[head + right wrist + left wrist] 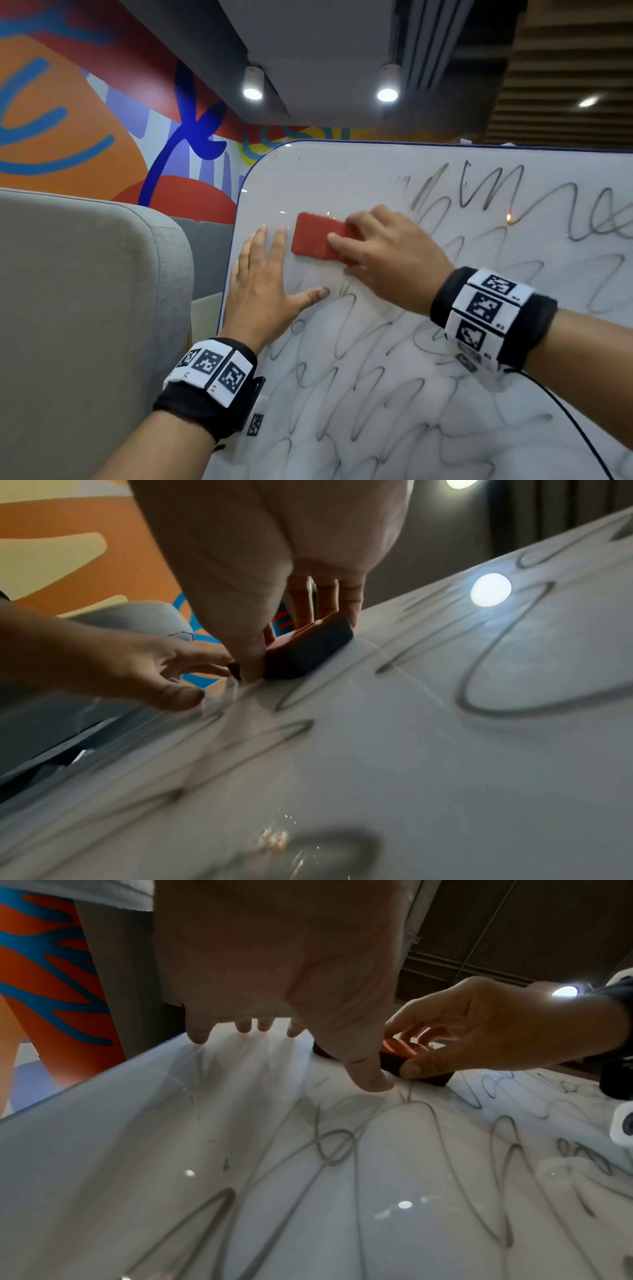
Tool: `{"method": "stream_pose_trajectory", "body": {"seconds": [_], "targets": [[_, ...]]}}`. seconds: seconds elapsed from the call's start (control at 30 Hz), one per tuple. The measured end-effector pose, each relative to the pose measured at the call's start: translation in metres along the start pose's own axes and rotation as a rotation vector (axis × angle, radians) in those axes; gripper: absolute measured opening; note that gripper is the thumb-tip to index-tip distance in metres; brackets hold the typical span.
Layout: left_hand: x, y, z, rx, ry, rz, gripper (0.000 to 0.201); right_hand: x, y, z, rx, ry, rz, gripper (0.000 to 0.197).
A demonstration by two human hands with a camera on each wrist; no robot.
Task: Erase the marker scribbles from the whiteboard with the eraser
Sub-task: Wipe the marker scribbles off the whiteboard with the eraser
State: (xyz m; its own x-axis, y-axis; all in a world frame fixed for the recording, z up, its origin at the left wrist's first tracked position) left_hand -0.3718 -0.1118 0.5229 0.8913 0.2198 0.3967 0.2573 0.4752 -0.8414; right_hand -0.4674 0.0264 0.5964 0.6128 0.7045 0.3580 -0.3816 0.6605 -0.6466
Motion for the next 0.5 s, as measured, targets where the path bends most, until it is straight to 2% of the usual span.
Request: {"method": "stream_pose_trajectory", "body": {"seconds": [0.07,0.1,0.23,0.3,0.33,0.43,0.5], "targets": [[-0.001,0.001,-0.001,-0.010,-0.005,-0.001,0.116,0.002,-0.007,0.004,0.049,0.004,-0.042,0.052],[-0.001,0.002,-0.002,-0.009,-0.011,-0.005,0.117,0.008,-0.013,0.011,0.027,0.002,-0.042,0.051],[-0.004,0.004,-0.005,-0.008,-0.021,-0.031,0.119,0.034,-0.031,0.054,-0.228,-0.045,0.069,0.051],[-0.004,0.004,-0.005,-0.008,-0.032,-0.041,0.118,0.031,-0.025,0.047,-0.264,-0.026,0.088,0.051],[-0.004,0.004,-0.005,-0.007,-0.035,-0.041,0.118,0.024,-0.019,0.036,-0.225,-0.020,0.080,0.050],[-0.003,0.004,-0.006,-0.008,-0.016,-0.034,0.117,0.002,0.005,-0.001,0.036,-0.001,0.008,0.052],[-0.003,0.005,-0.005,-0.001,0.004,-0.030,0.117,0.003,0.006,0.005,0.097,0.007,-0.035,0.053]]}}
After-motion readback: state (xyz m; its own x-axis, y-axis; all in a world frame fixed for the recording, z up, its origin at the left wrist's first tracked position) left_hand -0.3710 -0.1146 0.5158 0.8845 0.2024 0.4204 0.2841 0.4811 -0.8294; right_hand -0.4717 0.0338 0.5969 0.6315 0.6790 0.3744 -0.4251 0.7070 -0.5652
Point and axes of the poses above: each hand's wrist, its own y-axis away from the middle knuckle, its own x-axis out of the back of the hand, z = x × y, the point moved 7 cm from there along -y, towards the middle knuckle, and after that the axes turned 1 degree about z, right-handed, at the moved point
